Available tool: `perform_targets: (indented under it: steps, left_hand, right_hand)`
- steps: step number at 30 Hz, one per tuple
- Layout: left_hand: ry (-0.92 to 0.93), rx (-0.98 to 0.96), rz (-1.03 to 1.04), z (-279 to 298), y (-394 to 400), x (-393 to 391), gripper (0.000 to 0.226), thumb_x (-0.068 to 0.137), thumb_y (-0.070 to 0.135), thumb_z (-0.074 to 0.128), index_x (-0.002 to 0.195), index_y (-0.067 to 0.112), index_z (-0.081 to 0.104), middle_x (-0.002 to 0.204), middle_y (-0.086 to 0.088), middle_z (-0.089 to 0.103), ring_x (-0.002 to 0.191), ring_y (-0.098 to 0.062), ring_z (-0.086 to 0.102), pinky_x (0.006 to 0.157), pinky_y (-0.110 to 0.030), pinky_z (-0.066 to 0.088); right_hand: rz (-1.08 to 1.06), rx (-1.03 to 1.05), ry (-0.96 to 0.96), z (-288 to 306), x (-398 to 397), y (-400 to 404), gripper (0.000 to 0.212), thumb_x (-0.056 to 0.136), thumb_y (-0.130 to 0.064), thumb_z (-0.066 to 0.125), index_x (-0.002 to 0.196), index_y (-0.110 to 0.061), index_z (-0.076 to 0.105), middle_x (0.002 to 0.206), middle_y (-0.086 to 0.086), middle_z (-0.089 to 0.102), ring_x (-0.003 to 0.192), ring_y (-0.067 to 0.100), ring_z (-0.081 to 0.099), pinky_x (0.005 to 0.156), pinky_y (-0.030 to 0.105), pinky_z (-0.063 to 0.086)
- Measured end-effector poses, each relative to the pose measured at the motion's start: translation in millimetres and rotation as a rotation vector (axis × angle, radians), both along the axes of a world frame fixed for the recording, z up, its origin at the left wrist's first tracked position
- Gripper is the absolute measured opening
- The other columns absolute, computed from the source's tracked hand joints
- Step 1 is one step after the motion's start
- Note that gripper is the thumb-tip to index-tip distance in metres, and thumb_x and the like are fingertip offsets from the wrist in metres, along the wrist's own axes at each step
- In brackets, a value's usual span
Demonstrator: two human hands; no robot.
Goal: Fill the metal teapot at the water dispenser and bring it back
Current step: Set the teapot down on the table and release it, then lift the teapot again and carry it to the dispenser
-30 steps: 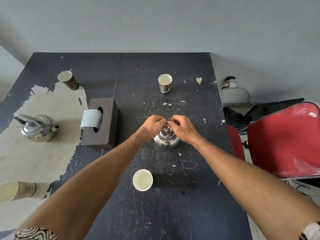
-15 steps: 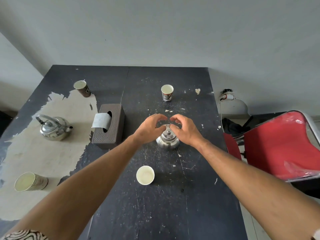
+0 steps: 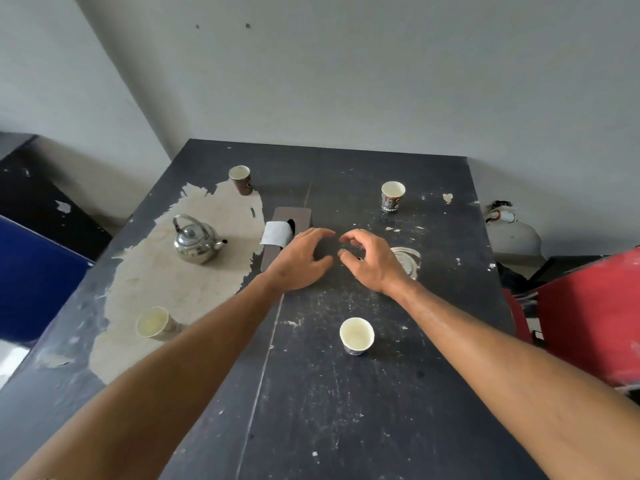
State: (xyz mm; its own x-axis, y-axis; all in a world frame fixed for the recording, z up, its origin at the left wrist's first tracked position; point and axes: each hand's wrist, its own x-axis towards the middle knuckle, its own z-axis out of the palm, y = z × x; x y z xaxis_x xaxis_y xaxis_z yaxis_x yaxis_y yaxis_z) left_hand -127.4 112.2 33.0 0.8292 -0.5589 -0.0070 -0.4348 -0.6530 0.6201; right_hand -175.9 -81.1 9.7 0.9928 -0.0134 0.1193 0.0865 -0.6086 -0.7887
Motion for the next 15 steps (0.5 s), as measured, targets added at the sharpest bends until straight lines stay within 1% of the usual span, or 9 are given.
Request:
perform_targets:
  steps: [1,3,6,7,9,11,13,15]
  left_hand:
    - [0.002,-0.004,0.006,1,16,2,0.051,0.097,0.023,0.065,0.146,0.016,0.053,0.146,-0.006,0.058,0.133,-0.021,0.053,0.106,-0.025,0.038]
    - [-0.013,-0.013,0.016,2,52,8,0.052,0.094,0.019,0.067,0.144,0.013,0.055,0.141,-0.009,0.061,0.131,-0.023,0.055,0.106,-0.027,0.04]
    - [-0.049,0.001,0.007,4,112,24,0.052,0.093,0.017,0.069,0.143,0.011,0.057,0.14,-0.01,0.062,0.129,-0.025,0.056,0.103,-0.024,0.037]
    - [-0.05,0.004,-0.002,7,130,33,0.051,0.093,0.02,0.069,0.142,0.013,0.057,0.141,-0.008,0.062,0.128,-0.024,0.057,0.103,-0.025,0.038]
    - [-0.036,0.007,0.001,13,169,48,0.05,0.095,0.026,0.068,0.143,0.019,0.055,0.143,-0.004,0.06,0.126,-0.021,0.057,0.105,-0.033,0.045]
    - [-0.024,0.009,-0.009,16,205,65,0.048,0.097,0.03,0.067,0.143,0.025,0.053,0.149,-0.001,0.056,0.131,-0.021,0.055,0.106,-0.039,0.05]
    - [-0.022,0.021,-0.025,16,242,88,0.048,0.097,0.033,0.067,0.143,0.029,0.052,0.153,0.001,0.053,0.134,-0.022,0.054,0.104,-0.036,0.051]
    - [-0.033,0.021,-0.021,17,256,98,0.049,0.097,0.034,0.068,0.143,0.029,0.053,0.154,0.002,0.053,0.134,-0.022,0.055,0.102,-0.032,0.048]
  right_hand:
    - [-0.007,0.007,-0.005,1,2,15,0.037,0.087,-0.039,0.061,0.115,-0.017,0.069,0.116,-0.003,0.07,0.106,0.009,0.06,0.093,0.024,0.047]
    - [-0.026,0.023,-0.014,1,8,45,0.037,0.086,-0.039,0.061,0.115,-0.017,0.07,0.115,-0.003,0.07,0.107,0.013,0.061,0.093,0.027,0.049]
    - [-0.089,0.052,-0.029,2,17,99,0.038,0.085,-0.042,0.061,0.113,-0.018,0.07,0.114,-0.004,0.07,0.106,0.016,0.063,0.091,0.03,0.051]
    - [-0.123,0.069,-0.032,3,21,117,0.039,0.084,-0.043,0.06,0.113,-0.018,0.07,0.113,-0.005,0.07,0.105,0.016,0.063,0.09,0.031,0.051]
    - [-0.16,0.098,-0.014,7,30,158,0.042,0.083,-0.046,0.059,0.113,-0.019,0.069,0.113,-0.005,0.07,0.106,0.016,0.064,0.089,0.031,0.052]
    - [-0.185,0.116,0.0,13,41,197,0.045,0.082,-0.05,0.058,0.115,-0.021,0.068,0.115,-0.006,0.07,0.107,0.014,0.064,0.091,0.03,0.053]
    - [-0.222,0.126,-0.013,18,58,237,0.043,0.081,-0.053,0.057,0.112,-0.025,0.068,0.111,-0.011,0.069,0.106,0.011,0.064,0.089,0.029,0.052]
    - [-0.247,0.147,-0.013,21,64,250,0.036,0.083,-0.05,0.059,0.109,-0.027,0.069,0.106,-0.017,0.067,0.105,0.008,0.064,0.088,0.029,0.052]
